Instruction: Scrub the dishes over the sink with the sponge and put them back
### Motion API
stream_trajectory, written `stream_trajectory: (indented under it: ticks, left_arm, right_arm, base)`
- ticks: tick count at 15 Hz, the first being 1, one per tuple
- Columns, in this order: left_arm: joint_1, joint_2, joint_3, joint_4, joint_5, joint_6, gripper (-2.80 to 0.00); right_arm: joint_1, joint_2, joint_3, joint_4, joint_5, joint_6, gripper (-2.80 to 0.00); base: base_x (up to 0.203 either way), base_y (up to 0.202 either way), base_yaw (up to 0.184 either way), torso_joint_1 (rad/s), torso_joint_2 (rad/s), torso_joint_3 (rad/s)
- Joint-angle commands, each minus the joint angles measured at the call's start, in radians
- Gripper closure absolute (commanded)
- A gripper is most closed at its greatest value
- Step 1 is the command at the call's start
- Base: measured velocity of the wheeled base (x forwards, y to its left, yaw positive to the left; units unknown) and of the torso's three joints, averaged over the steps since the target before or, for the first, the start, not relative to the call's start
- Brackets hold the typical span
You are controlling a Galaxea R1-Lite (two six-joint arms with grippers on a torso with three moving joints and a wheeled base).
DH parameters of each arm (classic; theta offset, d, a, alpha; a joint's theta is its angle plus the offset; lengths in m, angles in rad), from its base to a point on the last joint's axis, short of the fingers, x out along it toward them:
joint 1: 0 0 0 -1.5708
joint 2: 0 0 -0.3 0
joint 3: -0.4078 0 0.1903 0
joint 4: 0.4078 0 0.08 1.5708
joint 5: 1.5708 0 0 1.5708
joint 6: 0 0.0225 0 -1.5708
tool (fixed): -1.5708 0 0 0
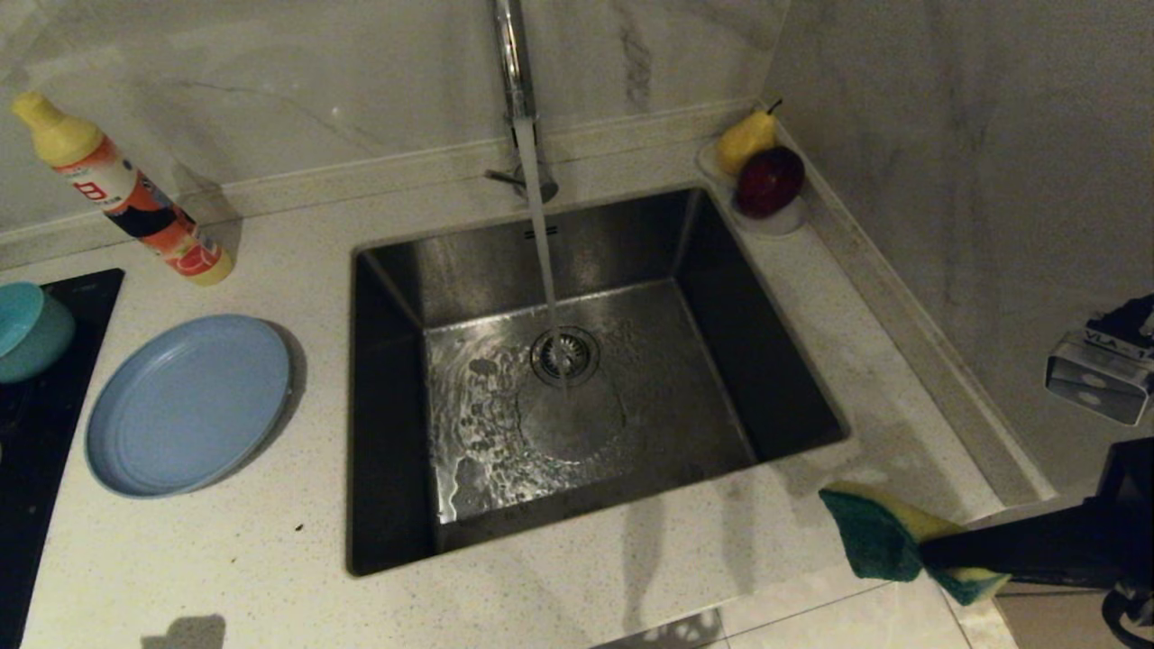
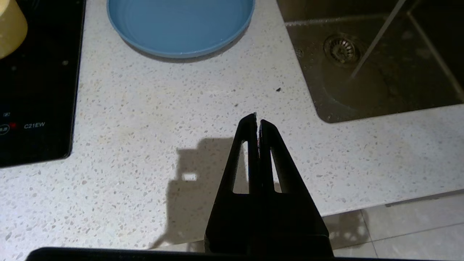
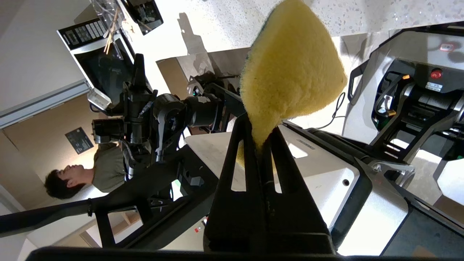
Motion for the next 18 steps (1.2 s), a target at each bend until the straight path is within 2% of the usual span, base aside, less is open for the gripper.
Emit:
stream_trajectory:
  ticks: [1,2,5,7,9,11,13,17,18]
  left_arm:
    - [0.0,0.001,0.04,-0.016,0.0,-0.003,0.0]
    - [0.0,0.001,0.041,-0.018,0.0,-0.003,0.0]
    - [0.0,0.001,0.041,-0.019,0.0,-0.003,0.0]
    - [0.0,0.001,0.041,-0.019,0.0,-0.003,0.0]
    - [0.0,0.001,0.041,-0.019,0.0,-0.003,0.0]
    - [0.0,0.001,0.041,-0.019,0.0,-0.003,0.0]
    - [0.0,0.001,0.041,-0.019,0.0,-0.003,0.0]
    - [0.0,0.001,0.041,-0.019,-0.001,-0.003,0.0]
    - [0.0,0.001,0.041,-0.019,0.0,-0.003,0.0]
  right_arm:
    - [0.0,-0.018,0.004,0.003,0.003,-0.007,0.0]
    - [-0.001,-0.024,0.01,0.005,-0.01,-0.03,0.0]
    - [0.012,-0.03,0.014,0.003,-0.152,-0.113,0.0]
    - [0.02,-0.054,-0.013,0.01,-0.173,-0.16,0.0]
    - [0.036,-0.072,-0.029,0.03,-0.222,-0.258,0.0]
    - [0.059,-0.074,-0.018,0.049,-0.338,-0.393,0.0]
    - [0.07,-0.075,0.008,0.045,-0.408,-0.467,0.0]
    - [0.119,-0.101,0.052,0.028,-0.517,-0.563,0.0]
    - [0.139,-0.108,0.088,0.007,-0.612,-0.584,0.0]
  base:
    - [0.0,0.0,0.0,0.0,0.0,0.0]
    - [0.0,0.0,0.0,0.0,0.0,0.0]
    - [0.0,0.0,0.0,0.0,0.0,0.0]
    - [0.0,0.0,0.0,0.0,0.0,0.0]
    - [0.0,0.0,0.0,0.0,0.0,0.0]
    - [0.0,0.0,0.0,0.0,0.0,0.0]
    - [0.0,0.0,0.0,0.0,0.0,0.0]
    - [0.0,0.0,0.0,0.0,0.0,0.0]
    - [0.0,0.0,0.0,0.0,0.0,0.0]
